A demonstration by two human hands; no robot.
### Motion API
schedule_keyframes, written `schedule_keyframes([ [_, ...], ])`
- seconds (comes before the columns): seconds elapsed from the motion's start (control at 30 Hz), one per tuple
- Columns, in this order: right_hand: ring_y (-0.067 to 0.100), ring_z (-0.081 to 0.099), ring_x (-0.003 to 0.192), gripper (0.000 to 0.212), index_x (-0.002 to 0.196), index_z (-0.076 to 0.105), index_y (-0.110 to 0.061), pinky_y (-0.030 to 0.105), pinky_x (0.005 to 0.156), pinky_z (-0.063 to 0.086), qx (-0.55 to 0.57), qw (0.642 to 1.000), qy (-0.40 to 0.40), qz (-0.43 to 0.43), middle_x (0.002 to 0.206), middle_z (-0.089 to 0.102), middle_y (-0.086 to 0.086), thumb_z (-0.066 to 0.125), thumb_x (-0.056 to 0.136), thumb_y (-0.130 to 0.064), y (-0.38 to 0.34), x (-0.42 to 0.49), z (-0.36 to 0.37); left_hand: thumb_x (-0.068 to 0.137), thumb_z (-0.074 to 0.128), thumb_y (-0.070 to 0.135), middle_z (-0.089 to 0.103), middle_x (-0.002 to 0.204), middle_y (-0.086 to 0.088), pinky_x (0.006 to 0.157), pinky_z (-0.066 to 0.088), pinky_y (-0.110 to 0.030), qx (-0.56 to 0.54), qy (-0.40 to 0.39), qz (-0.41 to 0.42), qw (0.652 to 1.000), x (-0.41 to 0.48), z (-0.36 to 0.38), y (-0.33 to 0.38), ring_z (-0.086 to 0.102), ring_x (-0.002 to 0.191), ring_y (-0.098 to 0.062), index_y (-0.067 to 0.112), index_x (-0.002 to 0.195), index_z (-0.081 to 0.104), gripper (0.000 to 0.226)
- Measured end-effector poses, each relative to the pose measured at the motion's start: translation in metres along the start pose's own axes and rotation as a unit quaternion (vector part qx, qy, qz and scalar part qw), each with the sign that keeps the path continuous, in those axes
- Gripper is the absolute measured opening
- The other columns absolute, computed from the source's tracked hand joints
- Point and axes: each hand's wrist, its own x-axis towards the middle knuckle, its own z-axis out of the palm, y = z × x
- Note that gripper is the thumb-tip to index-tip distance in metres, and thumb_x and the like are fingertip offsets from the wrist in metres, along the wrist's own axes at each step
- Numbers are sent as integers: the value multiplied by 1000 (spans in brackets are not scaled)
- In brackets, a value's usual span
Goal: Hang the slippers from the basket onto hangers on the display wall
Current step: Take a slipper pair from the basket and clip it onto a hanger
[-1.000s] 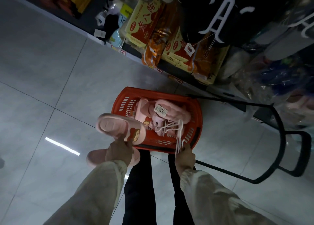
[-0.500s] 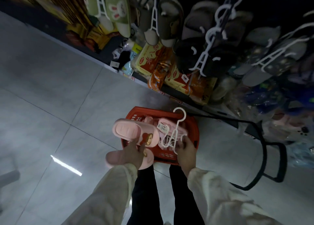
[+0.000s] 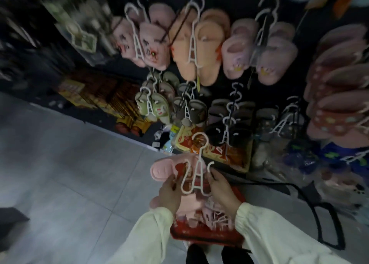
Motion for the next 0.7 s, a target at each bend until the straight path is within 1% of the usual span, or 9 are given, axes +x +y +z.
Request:
schedule_keyframes([
  [0.07,5,61,95,37,144,47,-23,14,72,47,28,1000,-9,5,115,64,-2,42,107,-28,-21,-12,-1,103,49,38,59,135,-1,97,42,-27,-51,13,44,998,-18,-15,22,58,123,-24,20,140,52,41],
  [0.17,21,57,122,45,149,41,-21,24,96,45,53,998,-38,-4,136,57,4,47,105,-28,-51,-34,-6,102,53,29,67,119,5,86,48,-28,-97,15,98,990,-43,-38,45,63,103,-13,29,108,63,11],
  [0.23,25,61,113,43,145,47,-18,29,93,48,102,993,-47,-21,123,63,6,52,103,-20,-66,-44,-10,101,55,27,76,103,4,78,54,-31,-90,17,127,988,-47,-50,54,68,89,-10,29,97,70,15],
  [0.27,27,64,107,37,139,54,-17,32,89,51,144,988,-54,-22,118,66,9,53,102,-15,-73,-51,-12,100,56,24,76,93,6,70,53,-28,-92,12,136,986,-50,-56,60,68,79,-7,27,97,72,17],
  [0.33,33,67,100,21,115,67,-18,38,86,54,234,969,-77,-16,112,71,18,54,101,-9,-88,-65,-16,100,54,16,75,78,8,53,46,-22,-112,-3,164,980,-61,-66,75,63,60,-3,23,99,73,20],
  [0.37,35,67,102,18,108,69,-16,42,90,53,261,961,-86,-15,113,71,22,55,100,-8,-94,-70,-17,101,53,13,75,75,6,50,45,-22,-126,-12,181,975,-67,-70,82,63,56,-3,23,100,72,22],
  [0.47,38,66,112,27,119,67,-12,45,98,51,291,951,-99,-40,117,69,23,58,96,0,-111,-80,-24,101,55,15,77,81,1,54,52,-28,-158,-33,228,960,-82,-77,101,71,68,-12,21,105,73,19],
  [0.6,31,72,96,25,123,64,-10,36,80,59,284,950,-94,-88,108,73,20,53,100,-6,-138,-94,-34,101,56,15,75,76,-8,50,51,-32,-191,-46,258,946,-89,-83,123,65,55,-14,17,106,72,17],
  [0.7,30,73,96,25,124,65,-14,37,83,58,253,958,-66,-121,105,75,15,53,102,-15,-158,-100,-44,101,57,18,78,90,-3,77,59,-49,-150,-59,322,933,-91,-87,139,74,81,-20,17,106,74,17],
])
